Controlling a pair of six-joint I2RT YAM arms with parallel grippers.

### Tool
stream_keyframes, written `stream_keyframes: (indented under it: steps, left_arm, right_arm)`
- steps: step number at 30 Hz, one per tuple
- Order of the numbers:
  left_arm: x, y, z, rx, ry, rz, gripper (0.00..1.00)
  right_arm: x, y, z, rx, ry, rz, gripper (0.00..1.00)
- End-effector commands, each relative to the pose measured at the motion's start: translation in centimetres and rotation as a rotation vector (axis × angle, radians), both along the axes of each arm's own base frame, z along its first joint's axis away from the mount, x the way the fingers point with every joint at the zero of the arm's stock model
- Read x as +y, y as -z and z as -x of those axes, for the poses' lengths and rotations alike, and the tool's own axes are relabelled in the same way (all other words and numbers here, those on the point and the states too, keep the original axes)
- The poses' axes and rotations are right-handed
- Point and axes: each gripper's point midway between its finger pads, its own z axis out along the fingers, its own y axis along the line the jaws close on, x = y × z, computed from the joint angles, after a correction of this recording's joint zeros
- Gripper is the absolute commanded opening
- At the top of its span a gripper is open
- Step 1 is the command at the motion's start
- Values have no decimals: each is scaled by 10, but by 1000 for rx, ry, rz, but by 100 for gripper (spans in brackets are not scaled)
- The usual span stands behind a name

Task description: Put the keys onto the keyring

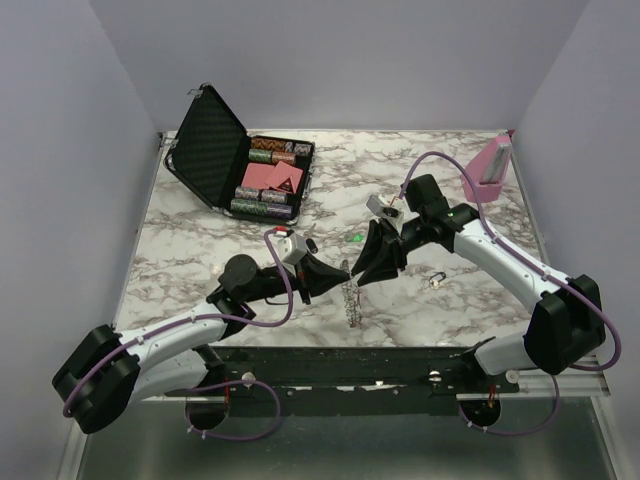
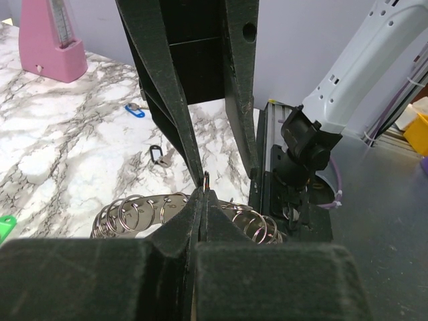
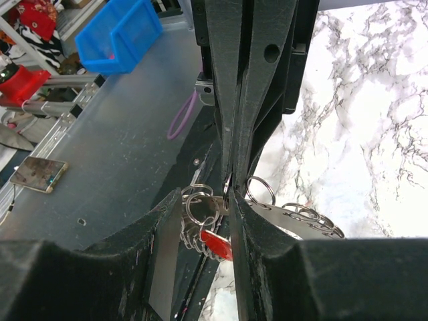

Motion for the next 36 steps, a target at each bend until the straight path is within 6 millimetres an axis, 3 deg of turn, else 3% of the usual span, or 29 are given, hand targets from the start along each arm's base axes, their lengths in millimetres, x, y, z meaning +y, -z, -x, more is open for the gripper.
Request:
stream_keyframes:
  steps: [1, 22, 25, 31, 36]
  left_arm:
    - [1, -7, -1, -29, 2, 30, 0]
    - [6, -2, -7, -11, -17, 29, 0]
    - [6, -4, -6, -16, -14, 32, 0]
    - [11, -5, -2, -79, -18, 17, 0]
    - [25, -3, 0, -273, -46, -88, 0]
  right_arm:
    - [-2, -17, 16, 71, -87, -93, 42]
    - [-2, -18, 18, 78, -90, -97, 43]
    - [-2, -16, 16, 56, -80, -92, 49]
    - [0, -6, 0, -30, -15, -30, 59]
    - [-12, -6, -17, -98, 61, 0, 61]
